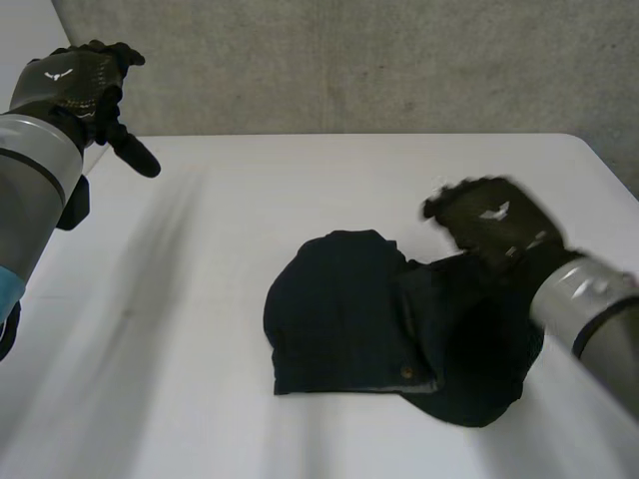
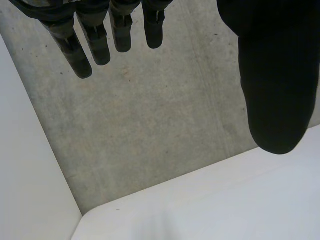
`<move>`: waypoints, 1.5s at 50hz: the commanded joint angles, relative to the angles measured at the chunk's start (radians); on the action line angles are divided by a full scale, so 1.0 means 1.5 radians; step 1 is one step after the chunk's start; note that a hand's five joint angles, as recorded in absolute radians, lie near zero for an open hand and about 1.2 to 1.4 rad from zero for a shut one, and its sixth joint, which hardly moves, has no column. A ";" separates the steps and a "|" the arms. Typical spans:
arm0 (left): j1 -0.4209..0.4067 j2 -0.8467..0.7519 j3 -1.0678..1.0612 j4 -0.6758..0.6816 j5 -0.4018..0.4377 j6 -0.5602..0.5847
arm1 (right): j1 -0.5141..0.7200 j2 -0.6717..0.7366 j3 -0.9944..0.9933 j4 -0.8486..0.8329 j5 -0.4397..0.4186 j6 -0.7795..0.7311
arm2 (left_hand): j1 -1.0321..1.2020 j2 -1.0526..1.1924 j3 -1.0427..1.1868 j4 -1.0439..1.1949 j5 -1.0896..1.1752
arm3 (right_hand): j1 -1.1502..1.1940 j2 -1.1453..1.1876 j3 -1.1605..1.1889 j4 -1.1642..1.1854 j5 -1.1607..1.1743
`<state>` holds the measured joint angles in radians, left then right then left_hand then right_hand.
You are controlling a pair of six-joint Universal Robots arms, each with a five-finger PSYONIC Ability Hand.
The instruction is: Fold the shorts.
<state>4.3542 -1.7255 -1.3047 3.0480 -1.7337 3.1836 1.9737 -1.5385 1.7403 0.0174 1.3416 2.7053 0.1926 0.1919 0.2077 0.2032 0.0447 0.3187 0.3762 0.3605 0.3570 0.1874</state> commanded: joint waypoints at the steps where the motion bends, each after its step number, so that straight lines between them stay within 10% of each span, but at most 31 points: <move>1: -0.001 -0.004 -0.005 0.000 0.000 0.000 | 0.098 0.003 0.024 -0.004 0.012 -0.048 | -0.010 -0.009 -0.020 -0.017 -0.027 | 0.067 0.029 0.039 0.042 0.038; 16: -0.006 -0.011 -0.005 0.001 0.000 0.000 | 0.068 0.001 0.090 0.003 0.043 -0.169 | -0.010 -0.009 -0.020 -0.017 -0.027 | 0.061 0.023 0.034 0.036 0.033; 34: -0.010 -0.035 -0.005 0.001 -0.001 0.000 | 0.198 0.237 0.000 -0.171 0.032 0.162 | -0.010 -0.009 -0.020 -0.017 -0.027 | 0.089 0.051 0.061 0.063 0.060; 60: -0.009 -0.035 0.001 0.001 -0.001 0.000 | 0.294 0.439 -0.159 -0.210 0.041 0.100 | -0.010 -0.009 -0.020 -0.017 -0.027 | 0.228 0.189 0.200 0.202 0.199; 65: -0.009 -0.035 0.001 0.001 -0.001 0.000 | 0.294 0.452 -0.165 -0.221 0.044 0.080 | -0.010 -0.009 -0.020 -0.017 -0.027 | 0.320 0.281 0.292 0.294 0.291; 69: -0.009 -0.035 0.001 0.001 -0.001 0.000 | 0.293 0.445 -0.166 -0.238 0.063 0.063 | -0.010 -0.009 -0.020 -0.017 -0.027 | 0.718 0.680 0.690 0.692 0.689; 75: -0.009 -0.033 0.000 0.001 -0.001 0.000 | 0.281 0.345 -0.144 -0.264 0.107 0.096 | -0.010 -0.009 -0.020 -0.017 -0.027 | 0.718 0.680 0.691 0.693 0.690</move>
<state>4.3412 -1.7772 -1.3038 3.0495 -1.7346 3.1830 2.4092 -0.8790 1.4943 -0.3409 1.4417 2.8084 0.1927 0.1919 0.2077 0.2032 0.0447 0.9125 1.1483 1.1606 1.1780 0.9351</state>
